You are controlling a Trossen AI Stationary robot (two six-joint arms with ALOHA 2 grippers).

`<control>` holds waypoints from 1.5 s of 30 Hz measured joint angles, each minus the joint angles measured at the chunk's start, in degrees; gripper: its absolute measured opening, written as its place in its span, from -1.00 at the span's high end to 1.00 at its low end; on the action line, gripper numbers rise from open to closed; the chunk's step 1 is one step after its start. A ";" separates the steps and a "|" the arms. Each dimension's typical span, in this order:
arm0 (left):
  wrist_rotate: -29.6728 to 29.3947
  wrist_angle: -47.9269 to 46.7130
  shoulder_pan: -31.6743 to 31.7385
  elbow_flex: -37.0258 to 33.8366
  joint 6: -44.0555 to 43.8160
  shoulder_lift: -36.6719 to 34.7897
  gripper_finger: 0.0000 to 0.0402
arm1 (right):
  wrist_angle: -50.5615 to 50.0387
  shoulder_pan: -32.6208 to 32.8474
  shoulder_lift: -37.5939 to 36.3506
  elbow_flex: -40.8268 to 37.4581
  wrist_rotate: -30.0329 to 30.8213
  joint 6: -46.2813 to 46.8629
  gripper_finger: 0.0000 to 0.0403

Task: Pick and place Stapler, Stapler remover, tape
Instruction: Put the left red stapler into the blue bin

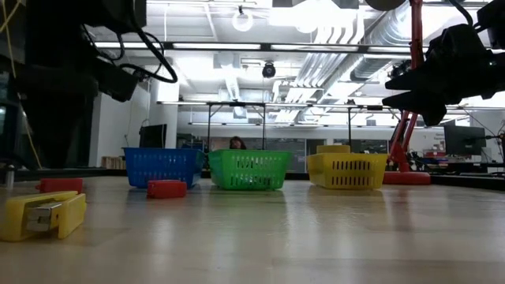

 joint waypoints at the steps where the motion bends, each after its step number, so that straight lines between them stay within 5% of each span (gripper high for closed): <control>1: 0.00 0.37 0.00 0.00 -0.64 0.52 -0.41 | 0.02 0.02 0.01 0.00 0.01 0.00 -0.09; 11: 0.74 4.71 0.02 0.13 -5.69 2.83 -0.72 | 0.01 -0.01 -0.02 0.00 0.00 0.00 -0.09; 33: 4.39 7.82 3.74 0.01 -1.17 -0.76 -0.73 | 0.01 -0.01 -0.02 0.00 0.00 0.00 -0.09; 45: 6.44 12.41 4.11 0.02 -4.19 4.20 -0.73 | -0.13 0.02 -0.02 0.00 0.00 0.00 -0.09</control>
